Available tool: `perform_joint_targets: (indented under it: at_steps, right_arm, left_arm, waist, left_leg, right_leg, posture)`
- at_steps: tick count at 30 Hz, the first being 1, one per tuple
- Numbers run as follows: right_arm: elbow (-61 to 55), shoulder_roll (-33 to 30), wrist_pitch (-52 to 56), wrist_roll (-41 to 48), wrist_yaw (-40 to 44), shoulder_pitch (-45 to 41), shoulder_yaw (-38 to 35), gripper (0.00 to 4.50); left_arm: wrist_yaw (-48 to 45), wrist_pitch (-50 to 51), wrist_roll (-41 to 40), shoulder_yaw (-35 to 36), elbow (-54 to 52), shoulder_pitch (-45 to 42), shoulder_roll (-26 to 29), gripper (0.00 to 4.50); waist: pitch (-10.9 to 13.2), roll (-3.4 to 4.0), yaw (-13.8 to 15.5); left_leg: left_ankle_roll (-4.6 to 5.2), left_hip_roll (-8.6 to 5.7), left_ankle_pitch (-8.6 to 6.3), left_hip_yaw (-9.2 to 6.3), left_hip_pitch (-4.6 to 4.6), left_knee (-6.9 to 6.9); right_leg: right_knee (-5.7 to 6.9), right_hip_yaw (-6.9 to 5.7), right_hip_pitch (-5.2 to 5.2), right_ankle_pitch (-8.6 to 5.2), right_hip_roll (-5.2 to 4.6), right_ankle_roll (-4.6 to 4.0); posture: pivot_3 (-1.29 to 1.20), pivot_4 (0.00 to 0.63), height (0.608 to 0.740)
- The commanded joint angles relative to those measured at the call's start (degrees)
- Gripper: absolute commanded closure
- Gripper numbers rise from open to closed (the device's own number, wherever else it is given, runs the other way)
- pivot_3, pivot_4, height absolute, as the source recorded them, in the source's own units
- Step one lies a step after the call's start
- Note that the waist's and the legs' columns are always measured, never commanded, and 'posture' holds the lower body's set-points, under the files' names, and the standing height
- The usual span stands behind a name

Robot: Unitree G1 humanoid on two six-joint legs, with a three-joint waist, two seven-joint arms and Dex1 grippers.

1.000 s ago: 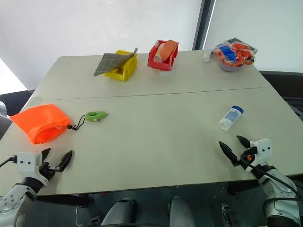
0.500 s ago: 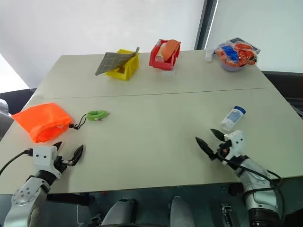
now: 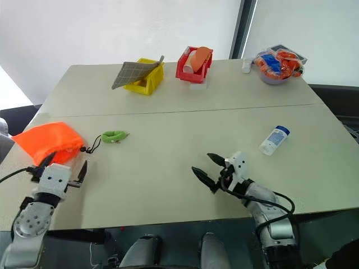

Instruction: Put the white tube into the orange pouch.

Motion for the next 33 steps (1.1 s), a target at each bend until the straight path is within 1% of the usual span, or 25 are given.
perform_joint_targets:
  at_steps: [1,7,16,18,19,21,22,23,24,25,26,30,33]
  right_arm:
    - [-2.22,0.43,-0.19,-0.06,-0.36,-0.90,0.27,0.05]
    - [-3.03,0.75,0.25,0.16,-0.92,-0.86,0.84,0.05]
    - [-5.27,1.20,0.21,0.67,-2.22,0.82,0.77,0.05]
    - [-6.47,1.06,0.61,1.46,-1.70,1.26,0.91,0.00]
    - [-7.14,0.73,0.69,1.68,-1.14,1.44,1.10,0.00]
    - [-8.10,-0.27,0.51,1.24,0.27,1.64,1.77,0.00]
    - [-8.35,-0.65,0.42,0.95,0.80,1.69,2.03,0.00]
    - [-8.50,-1.41,-0.06,0.05,1.64,1.72,2.68,0.00]
    - [-8.57,-2.13,-0.58,-0.78,2.40,1.76,3.32,0.00]
    - [-8.60,-2.73,-0.96,-1.39,3.00,1.78,3.87,0.00]
    - [-8.60,-3.25,-1.28,-1.97,3.50,1.73,4.41,0.00]
    - [-8.03,-3.06,-1.82,-2.44,3.56,1.29,4.99,0.00]
    - [-7.49,-2.78,-2.22,-2.64,3.56,1.03,5.28,0.00]
  left_arm:
    - [2.30,2.95,2.89,1.84,-0.04,-1.58,1.59,0.00]
    - [3.54,8.41,4.98,2.07,2.36,-5.33,3.02,0.00]
    - [4.14,11.49,3.11,3.06,13.12,-11.11,6.24,0.00]
    - [4.02,10.82,2.40,3.11,14.30,-11.78,6.78,0.53]
    - [3.93,10.67,1.98,3.21,14.53,-12.10,6.97,0.91]
    - [3.75,10.40,1.17,3.37,14.79,-12.56,7.24,1.87]
    - [3.70,10.33,0.90,3.33,14.84,-12.65,7.37,2.43]
    - [3.45,10.25,0.57,3.22,14.95,-12.72,7.52,3.10]
    - [3.28,10.24,0.37,3.07,14.99,-12.72,7.69,3.53]
    - [3.22,10.30,0.22,2.93,14.92,-12.69,7.81,4.07]
    - [3.08,10.48,0.01,2.82,14.65,-12.59,7.84,4.45]
    - [2.33,11.55,-0.99,2.48,12.63,-12.09,7.17,4.45]
    - [0.25,13.60,-4.04,2.16,10.29,-12.36,5.31,4.45]
  waist:
    - [0.00,-0.01,-0.01]
    - [-0.01,-0.03,-0.02]
    - [-0.05,-0.15,-0.12]
    - [-0.05,-0.15,-0.09]
    - [-0.06,-0.16,-0.09]
    - [-0.07,-0.20,-0.07]
    - [-0.07,-0.20,-0.06]
    - [-0.08,-0.21,-0.06]
    - [-0.08,-0.21,-0.06]
    - [-0.09,-0.22,-0.06]
    - [-0.09,-0.22,-0.07]
    - [-0.09,-0.23,-0.07]
    - [-0.09,-0.24,-0.06]
  left_leg:
    - [0.04,0.00,0.02,0.00,0.00,0.00]
    - [0.17,0.00,0.10,-0.01,0.01,-0.02]
    - [0.17,0.02,0.11,-0.06,0.06,-0.01]
    - [0.17,0.02,0.11,-0.05,0.05,-0.01]
    - [0.17,0.02,0.12,-0.05,0.04,0.00]
    - [0.17,0.02,0.12,-0.05,0.04,0.00]
    - [0.17,0.02,0.12,-0.05,0.05,0.00]
    - [0.17,0.02,0.12,-0.05,0.05,-0.01]
    - [0.16,0.02,0.12,-0.05,0.05,-0.01]
    - [0.16,0.02,0.12,-0.05,0.05,0.00]
    - [0.16,0.02,0.12,-0.05,0.05,0.00]
    - [0.16,0.02,0.12,-0.05,0.05,-0.01]
    - [0.16,0.02,0.12,-0.05,0.05,0.00]
  right_leg:
    - [0.00,0.00,0.01,0.00,0.00,0.01]
    - [0.09,-0.01,0.00,0.01,0.03,0.02]
    - [0.50,-0.01,-0.17,0.01,0.08,0.03]
    - [0.49,-0.01,-0.16,0.01,0.07,0.03]
    - [0.49,-0.01,-0.16,0.01,0.07,0.03]
    - [0.49,-0.01,-0.16,0.01,0.06,0.03]
    - [0.49,-0.01,-0.16,0.01,0.06,0.03]
    - [0.49,-0.01,-0.16,0.01,0.06,0.03]
    - [0.49,-0.01,-0.15,0.01,0.06,0.03]
    - [0.49,-0.01,-0.15,0.01,0.06,0.03]
    - [0.49,-0.01,-0.15,0.01,0.06,0.03]
    - [0.49,-0.01,-0.16,0.01,0.07,0.03]
    - [0.49,-0.01,-0.15,0.01,0.06,0.03]
  posture:
    - [0.00,0.150,0.740]
    - [0.00,0.150,0.740]
    - [0.00,0.150,0.740]
    - [0.00,0.150,0.740]
    - [0.00,0.150,0.740]
    - [0.00,0.150,0.740]
    - [0.00,0.150,0.740]
    - [0.00,0.150,0.740]
    - [0.00,0.150,0.740]
    - [0.00,0.150,0.740]
    - [0.00,0.150,0.740]
    - [0.00,0.150,0.740]
    - [0.00,0.150,0.740]
